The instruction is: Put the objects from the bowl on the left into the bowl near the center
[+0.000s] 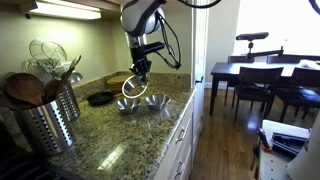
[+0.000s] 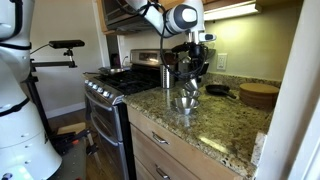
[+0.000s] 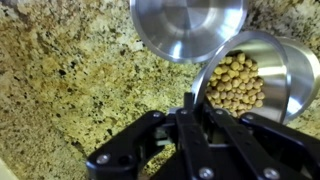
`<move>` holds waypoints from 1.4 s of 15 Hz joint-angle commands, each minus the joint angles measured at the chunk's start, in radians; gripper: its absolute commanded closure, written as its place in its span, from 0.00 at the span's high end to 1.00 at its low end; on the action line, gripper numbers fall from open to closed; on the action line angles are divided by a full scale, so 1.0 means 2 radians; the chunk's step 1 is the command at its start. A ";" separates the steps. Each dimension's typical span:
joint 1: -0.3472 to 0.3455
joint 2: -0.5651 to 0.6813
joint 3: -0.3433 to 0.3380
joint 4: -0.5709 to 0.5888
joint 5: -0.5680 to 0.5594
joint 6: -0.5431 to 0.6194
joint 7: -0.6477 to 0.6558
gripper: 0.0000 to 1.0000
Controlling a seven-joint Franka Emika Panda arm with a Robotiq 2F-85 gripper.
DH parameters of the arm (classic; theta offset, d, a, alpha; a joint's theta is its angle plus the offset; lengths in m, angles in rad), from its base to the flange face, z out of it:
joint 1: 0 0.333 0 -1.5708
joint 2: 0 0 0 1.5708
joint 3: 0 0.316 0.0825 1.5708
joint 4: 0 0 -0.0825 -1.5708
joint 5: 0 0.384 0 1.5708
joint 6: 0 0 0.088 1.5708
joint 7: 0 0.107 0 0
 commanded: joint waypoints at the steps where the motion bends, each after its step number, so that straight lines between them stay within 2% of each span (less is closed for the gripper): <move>1: 0.007 0.023 -0.006 0.041 -0.017 -0.011 0.016 0.08; 9: 0.024 0.041 -0.010 0.063 -0.046 -0.009 0.027 0.08; 21: 0.080 0.045 -0.027 0.056 -0.185 -0.017 0.104 0.08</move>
